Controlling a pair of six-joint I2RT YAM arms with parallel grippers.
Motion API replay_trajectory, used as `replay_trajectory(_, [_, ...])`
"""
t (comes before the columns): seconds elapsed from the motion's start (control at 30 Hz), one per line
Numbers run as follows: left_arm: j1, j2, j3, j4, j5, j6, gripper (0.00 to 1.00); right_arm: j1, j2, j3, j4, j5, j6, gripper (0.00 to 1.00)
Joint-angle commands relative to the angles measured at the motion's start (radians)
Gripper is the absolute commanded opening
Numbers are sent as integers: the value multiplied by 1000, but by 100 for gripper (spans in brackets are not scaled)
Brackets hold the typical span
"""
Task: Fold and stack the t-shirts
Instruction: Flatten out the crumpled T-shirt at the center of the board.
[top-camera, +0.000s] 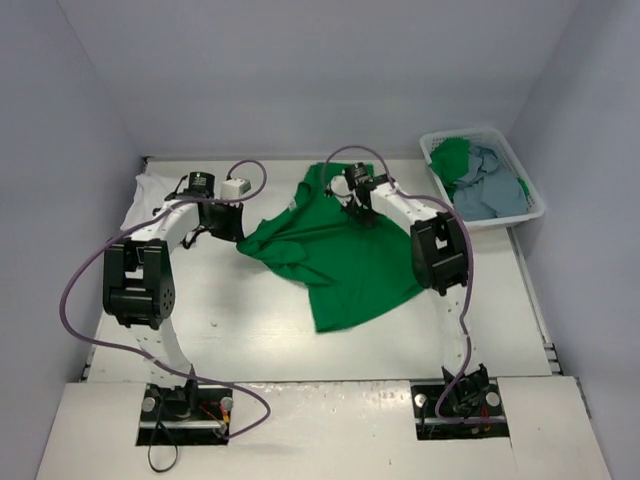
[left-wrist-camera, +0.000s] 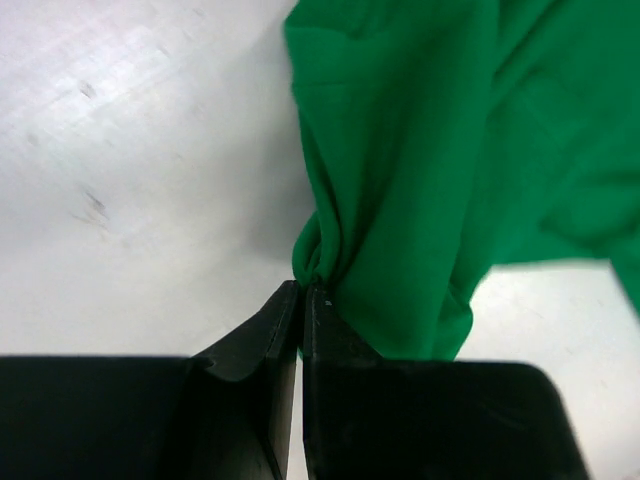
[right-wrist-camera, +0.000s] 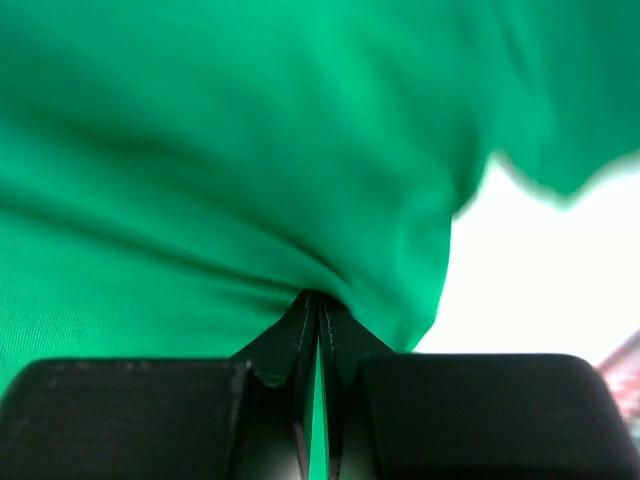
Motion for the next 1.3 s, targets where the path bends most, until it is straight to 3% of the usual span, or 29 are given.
replay_trajectory(0.0, [19, -122, -36, -62, 56, 4, 0, -49, 191, 87, -2, 108, -8, 7])
replay_trajectory(0.17, [19, -173, -105, -146, 153, 1, 0, -65, 178, 177, -2, 101, 98, 26])
replay_trajectory(0.3, [19, -195, -137, -160, 217, -3, 0, -68, 38, 101, 2, -14, 144, 36])
replay_trajectory(0.6, [17, -170, -90, -148, 205, -22, 0, -51, -437, -211, -1, -117, 230, 41])
replay_trajectory(0.77, [17, -156, -74, -145, 167, -14, 0, 99, -694, -494, -19, -147, 241, 48])
replay_trajectory(0.83, [17, -138, -73, -148, 159, -11, 0, 147, -726, -564, -24, -190, 270, 48])
replay_trajectory(0.87, [17, -121, -65, -151, 139, -2, 0, 179, -749, -638, -33, -332, 274, 47])
replay_trajectory(1.0, [19, -97, -48, -142, 102, -2, 0, 196, -733, -697, -36, -478, 241, 48])
replay_trajectory(1.27, [17, -78, 24, -143, 76, -17, 0, 228, -568, -711, -28, -525, 152, 49])
